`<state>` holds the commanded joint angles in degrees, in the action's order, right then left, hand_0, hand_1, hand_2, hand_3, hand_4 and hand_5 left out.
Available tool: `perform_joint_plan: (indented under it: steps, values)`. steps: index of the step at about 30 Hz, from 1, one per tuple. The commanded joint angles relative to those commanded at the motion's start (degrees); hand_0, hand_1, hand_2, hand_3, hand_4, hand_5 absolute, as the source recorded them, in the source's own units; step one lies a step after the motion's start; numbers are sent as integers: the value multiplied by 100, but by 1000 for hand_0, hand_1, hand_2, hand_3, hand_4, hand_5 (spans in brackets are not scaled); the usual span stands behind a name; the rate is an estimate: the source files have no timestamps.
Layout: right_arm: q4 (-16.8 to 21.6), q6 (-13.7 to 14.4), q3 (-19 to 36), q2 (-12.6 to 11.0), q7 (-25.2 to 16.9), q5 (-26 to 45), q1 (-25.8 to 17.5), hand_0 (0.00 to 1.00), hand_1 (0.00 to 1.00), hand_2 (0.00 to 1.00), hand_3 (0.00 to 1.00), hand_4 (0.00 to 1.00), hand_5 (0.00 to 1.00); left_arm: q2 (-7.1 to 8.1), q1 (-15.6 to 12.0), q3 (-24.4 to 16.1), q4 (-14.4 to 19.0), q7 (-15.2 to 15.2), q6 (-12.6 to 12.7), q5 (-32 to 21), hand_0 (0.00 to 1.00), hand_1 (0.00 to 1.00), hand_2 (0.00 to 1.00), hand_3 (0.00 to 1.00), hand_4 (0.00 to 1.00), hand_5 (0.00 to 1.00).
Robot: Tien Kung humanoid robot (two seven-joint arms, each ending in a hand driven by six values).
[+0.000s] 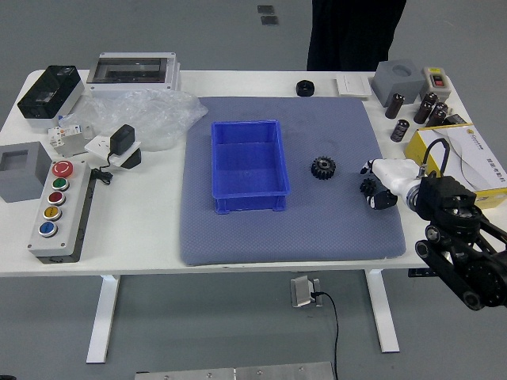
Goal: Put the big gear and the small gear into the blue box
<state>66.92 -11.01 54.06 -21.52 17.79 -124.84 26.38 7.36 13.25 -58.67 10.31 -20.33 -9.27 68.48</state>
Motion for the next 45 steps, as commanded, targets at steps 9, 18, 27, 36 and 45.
perform_joint_plan:
  steps: [9,18,27,36,45]
  values:
    - [-33,46,-21,18,-11,-36,-22,668,621,686,671,583,153,-5,6,3,0,1,-1,1,824,785,779,754,660,380]
    - [-56,142,-33,28,-9,-84,-28,600,524,547,586,552,174,-10,7,4,0,0,1,-10,824,786,779,756,660,381]
    - [-91,259,-32,44,-9,-126,-34,569,488,492,539,530,178,-15,8,3,0,-1,2,-14,824,786,779,755,661,381]
    - [-107,353,-2,39,-17,-140,-21,546,445,434,459,500,177,-12,17,8,0,1,5,-26,825,785,779,755,661,382]
    - [-27,376,49,2,-12,-93,52,547,444,432,450,503,187,-10,22,20,0,3,6,-47,825,785,779,754,660,381]
